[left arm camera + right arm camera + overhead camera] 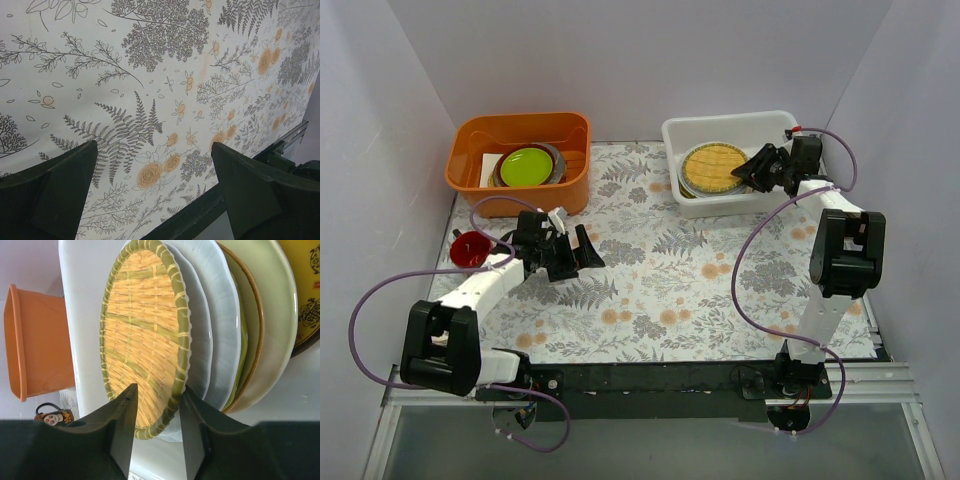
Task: Place the plates into the plastic bin on the countertop
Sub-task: Place the plate in the plastic bin.
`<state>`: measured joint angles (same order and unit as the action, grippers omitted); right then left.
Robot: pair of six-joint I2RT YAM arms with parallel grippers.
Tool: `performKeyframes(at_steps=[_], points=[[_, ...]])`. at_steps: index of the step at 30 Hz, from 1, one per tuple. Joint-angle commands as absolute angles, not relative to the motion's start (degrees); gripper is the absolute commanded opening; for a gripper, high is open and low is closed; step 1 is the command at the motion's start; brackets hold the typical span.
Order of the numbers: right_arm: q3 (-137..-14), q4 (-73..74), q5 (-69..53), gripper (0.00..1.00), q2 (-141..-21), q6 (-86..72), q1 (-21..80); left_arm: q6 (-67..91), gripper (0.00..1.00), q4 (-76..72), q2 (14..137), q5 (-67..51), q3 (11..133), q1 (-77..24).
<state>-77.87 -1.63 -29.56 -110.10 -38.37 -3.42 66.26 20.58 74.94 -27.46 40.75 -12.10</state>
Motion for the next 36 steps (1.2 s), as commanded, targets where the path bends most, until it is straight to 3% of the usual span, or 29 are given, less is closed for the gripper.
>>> performKeyframes(at_steps=[1,6,11,17,18,36], points=[[-76.3,4.6,-26.2,0.52,-107.8,-34.5,-3.7,65.5,0.98,20.9,71.5,-27.6,40.2,-11.8],[-79.0,9.0,-23.3,0.63,-106.4,-31.6,-3.8,65.5,0.98,21.1,70.3,-28.1,40.3,-11.9],[-81.3,15.1,-18.0,0.84,-104.6,-28.0,-3.8,65.5,0.98,21.4,70.0,-28.9,40.9,-11.9],[-78.1,15.0,-16.1,0.92,-100.6,-27.0,-4.0,65.3,0.98,21.7,68.6,-28.9,41.1,-11.9],[-77.7,14.9,-16.1,0.98,-100.0,-26.9,-4.0,65.1,0.98,22.2,68.6,-28.8,41.4,-11.9],[-76.9,20.5,-16.8,0.98,-85.7,-22.2,-3.3,64.2,0.98,24.9,68.6,-26.4,43.4,-11.9]])
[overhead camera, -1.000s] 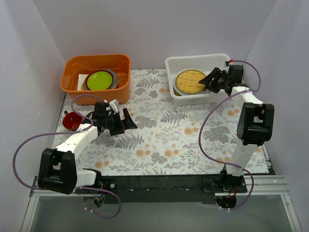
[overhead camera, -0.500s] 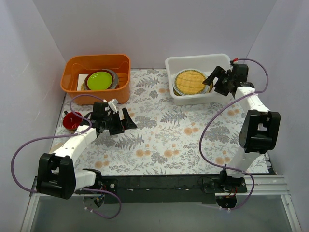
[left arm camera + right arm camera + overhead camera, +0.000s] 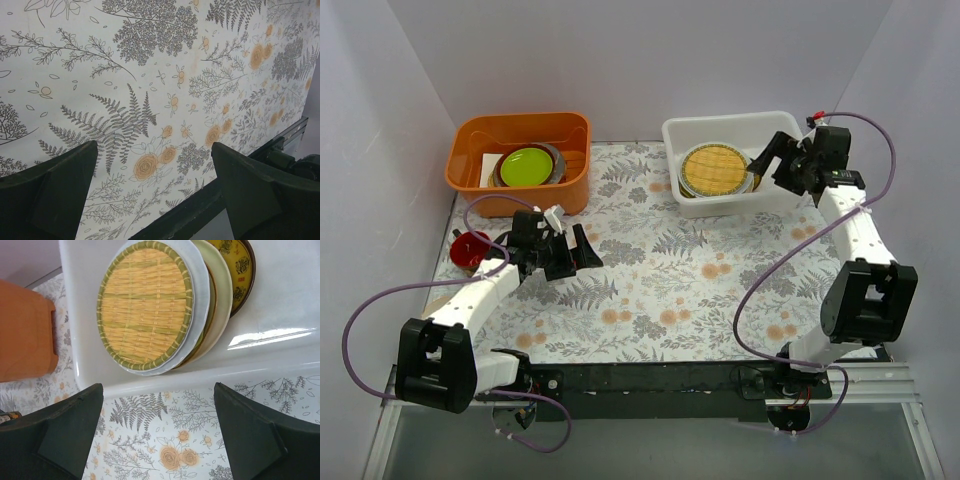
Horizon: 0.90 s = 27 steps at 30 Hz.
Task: Place the plates into the plastic bin on the countertop
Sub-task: Place the plate in the plastic bin, then reset both arms
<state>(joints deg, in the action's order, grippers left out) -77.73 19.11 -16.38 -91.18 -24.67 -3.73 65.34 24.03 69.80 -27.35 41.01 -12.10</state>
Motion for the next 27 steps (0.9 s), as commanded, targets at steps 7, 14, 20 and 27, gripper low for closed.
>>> performKeyframes(at_steps=[7,14,20,27], points=[[-68.6,22.4,-16.8,0.98,-76.2,-20.7,-2.7,64.4,0.98,26.5,70.0,-26.1,45.6,-11.9],[-58.0,26.9,-13.6,0.96,-66.8,-17.8,-1.8,63.4,0.98,28.7,70.7,-23.6,47.7,-11.8],[-49.1,29.2,-14.0,0.98,-60.6,-16.4,-1.8,62.8,0.98,29.8,70.4,-22.6,47.9,-11.9],[-40.6,31.2,-16.4,0.98,-54.6,-17.2,-1.8,62.8,0.98,32.4,69.0,-18.3,47.8,-11.8]])
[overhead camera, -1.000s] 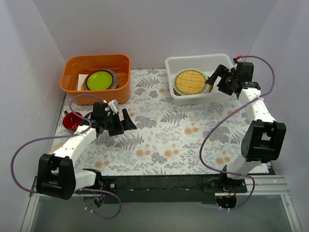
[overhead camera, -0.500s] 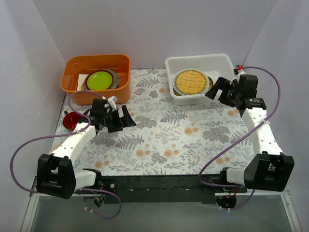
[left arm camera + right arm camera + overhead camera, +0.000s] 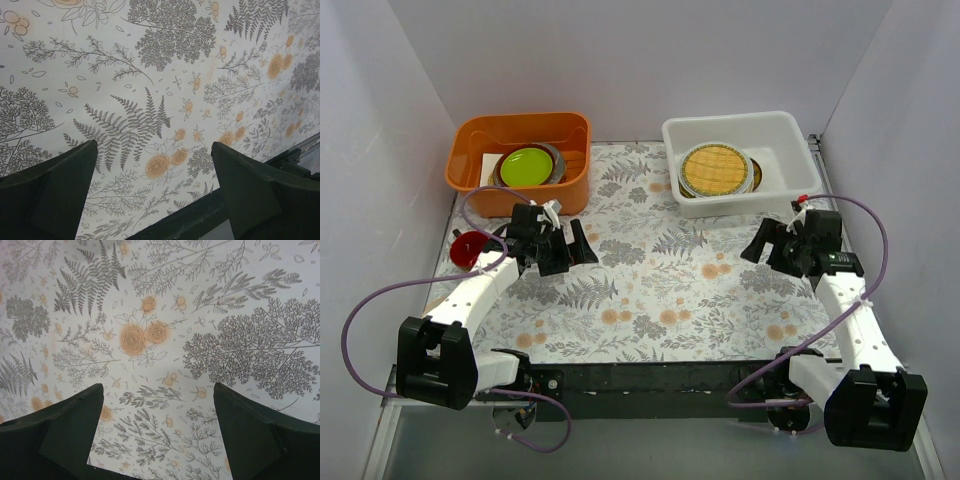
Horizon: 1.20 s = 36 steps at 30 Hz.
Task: Place the plates into the plastic bin on the countertop
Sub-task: Reset both arms
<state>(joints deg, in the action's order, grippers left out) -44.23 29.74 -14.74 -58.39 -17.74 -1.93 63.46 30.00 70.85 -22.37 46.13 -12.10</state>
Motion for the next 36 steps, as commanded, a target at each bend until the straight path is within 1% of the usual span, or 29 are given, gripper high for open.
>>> performKeyframes(at_steps=[1,4,11,17,21,36], points=[[-39.6,31.4,-16.6,0.98,-53.9,-17.2,-1.8,62.8,0.98,32.7,68.6,-17.8,47.8,-11.9],[-35.8,32.2,-15.8,0.98,-51.2,-17.3,-1.8,63.5,0.98,33.7,67.6,-16.2,48.2,-11.9],[-34.0,33.6,-18.8,0.98,-48.9,-20.7,-1.9,66.1,0.98,34.2,64.7,-15.4,48.3,-11.9],[-30.6,34.2,-18.5,0.98,-46.9,-21.5,-1.9,67.2,0.98,34.1,61.4,-14.1,47.3,-11.9],[-30.4,34.3,-19.6,0.98,-45.9,-22.6,-1.9,67.8,0.98,33.8,60.0,-14.1,46.9,-11.9],[-29.9,33.0,-18.2,0.98,-46.8,-22.6,-1.9,66.1,0.98,31.4,61.6,-17.6,46.2,-11.9]])
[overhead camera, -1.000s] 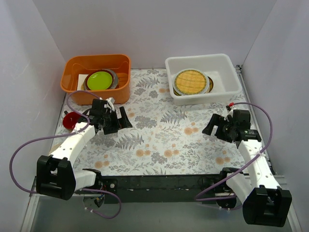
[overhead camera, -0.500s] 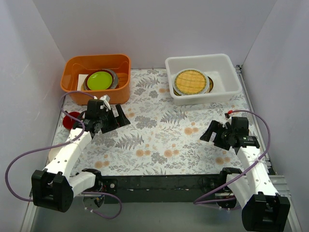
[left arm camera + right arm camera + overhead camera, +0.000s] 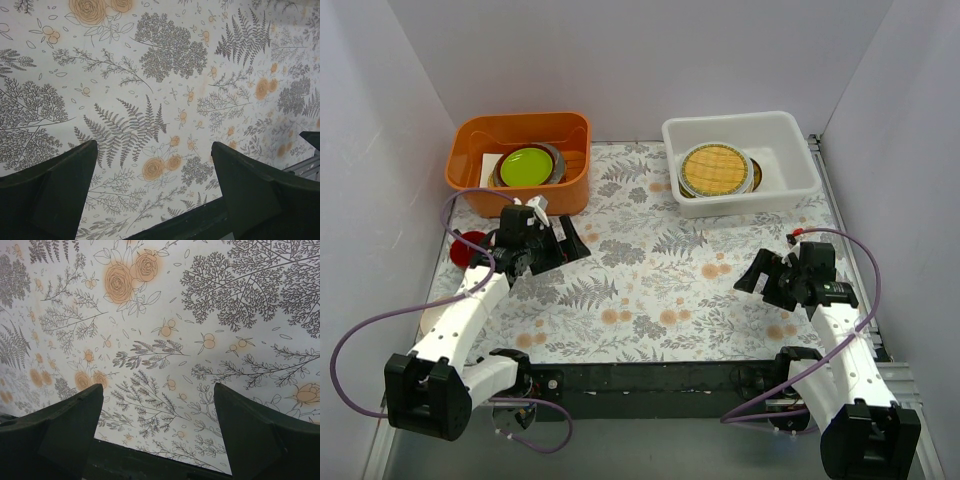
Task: Place the plates into the plastic bin on the countertop
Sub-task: Reset both arms
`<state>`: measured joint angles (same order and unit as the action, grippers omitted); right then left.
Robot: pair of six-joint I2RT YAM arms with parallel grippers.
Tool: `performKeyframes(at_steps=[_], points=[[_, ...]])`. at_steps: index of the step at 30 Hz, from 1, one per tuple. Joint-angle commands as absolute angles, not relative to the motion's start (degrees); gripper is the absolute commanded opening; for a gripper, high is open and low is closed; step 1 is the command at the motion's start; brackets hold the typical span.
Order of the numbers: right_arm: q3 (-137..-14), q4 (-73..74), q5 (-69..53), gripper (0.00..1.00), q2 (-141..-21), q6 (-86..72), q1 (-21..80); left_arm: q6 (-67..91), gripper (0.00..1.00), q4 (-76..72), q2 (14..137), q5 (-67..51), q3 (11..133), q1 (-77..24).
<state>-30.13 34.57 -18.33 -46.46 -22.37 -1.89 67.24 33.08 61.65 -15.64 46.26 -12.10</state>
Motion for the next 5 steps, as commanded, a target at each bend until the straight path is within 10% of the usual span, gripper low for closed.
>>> performKeyframes(at_steps=[1,5], points=[[-29.9,32.7,-18.3,0.98,-46.8,-22.2,-1.9,66.1,0.98,30.9,61.8,-17.7,46.1,-11.9],[-30.0,31.6,-17.3,0.98,-46.5,-21.9,-1.9,66.2,0.98,30.8,62.9,-16.6,46.5,-11.9]])
